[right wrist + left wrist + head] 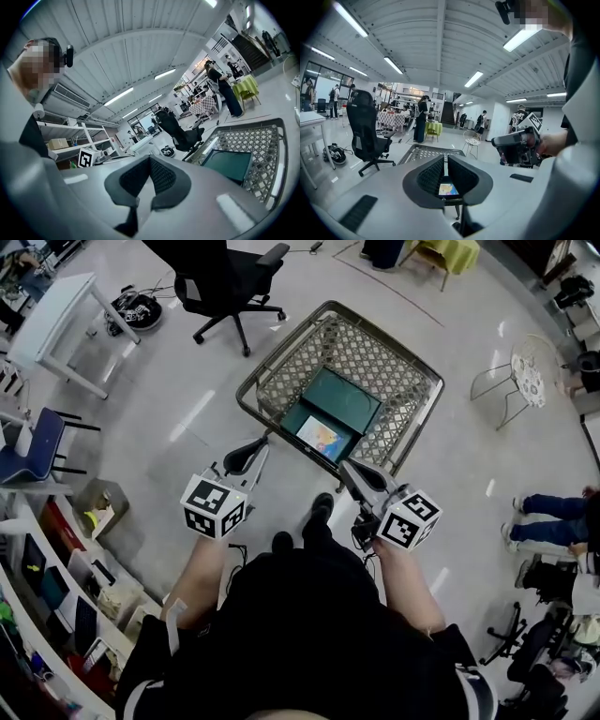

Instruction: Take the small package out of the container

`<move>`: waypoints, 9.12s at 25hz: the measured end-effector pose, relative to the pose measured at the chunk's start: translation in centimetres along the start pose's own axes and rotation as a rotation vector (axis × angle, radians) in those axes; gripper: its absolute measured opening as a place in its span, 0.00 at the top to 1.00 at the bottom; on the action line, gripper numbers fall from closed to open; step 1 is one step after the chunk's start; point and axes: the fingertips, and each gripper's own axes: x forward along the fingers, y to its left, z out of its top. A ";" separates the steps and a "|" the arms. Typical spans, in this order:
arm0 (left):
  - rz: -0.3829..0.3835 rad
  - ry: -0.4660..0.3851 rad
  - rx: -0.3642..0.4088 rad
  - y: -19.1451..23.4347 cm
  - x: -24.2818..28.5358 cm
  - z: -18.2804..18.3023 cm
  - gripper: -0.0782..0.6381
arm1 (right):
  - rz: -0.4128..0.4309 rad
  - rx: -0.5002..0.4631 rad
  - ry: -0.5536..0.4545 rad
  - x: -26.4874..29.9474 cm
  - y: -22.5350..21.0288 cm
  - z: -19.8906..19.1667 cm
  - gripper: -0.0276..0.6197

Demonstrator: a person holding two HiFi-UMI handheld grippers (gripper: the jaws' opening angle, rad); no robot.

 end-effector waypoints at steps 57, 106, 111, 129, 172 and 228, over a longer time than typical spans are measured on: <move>-0.160 0.933 0.053 4.4 25.7 -23.9 0.60 | -0.172 0.268 0.146 2.0 -20.0 -1.0 0.94; -0.391 1.142 0.185 0.9 27.4 -26.5 0.60 | -0.229 0.278 0.140 -0.5 -18.2 -2.8 0.94; -0.391 1.142 0.146 0.7 27.1 -26.4 0.60 | -0.240 0.282 0.131 -1.2 -18.3 -2.7 0.94; -0.359 0.771 0.116 -5.6 26.6 -18.0 0.61 | -0.203 0.246 0.121 -1.6 -18.3 -1.2 0.94; -0.160 0.303 0.183 -6.8 23.4 -0.8 0.78 | -0.106 0.110 -0.003 -6.0 -17.6 3.3 0.94; 0.070 -0.323 0.066 3.3 6.8 20.0 0.78 | -0.172 -0.449 -0.359 -8.7 -6.1 23.2 0.95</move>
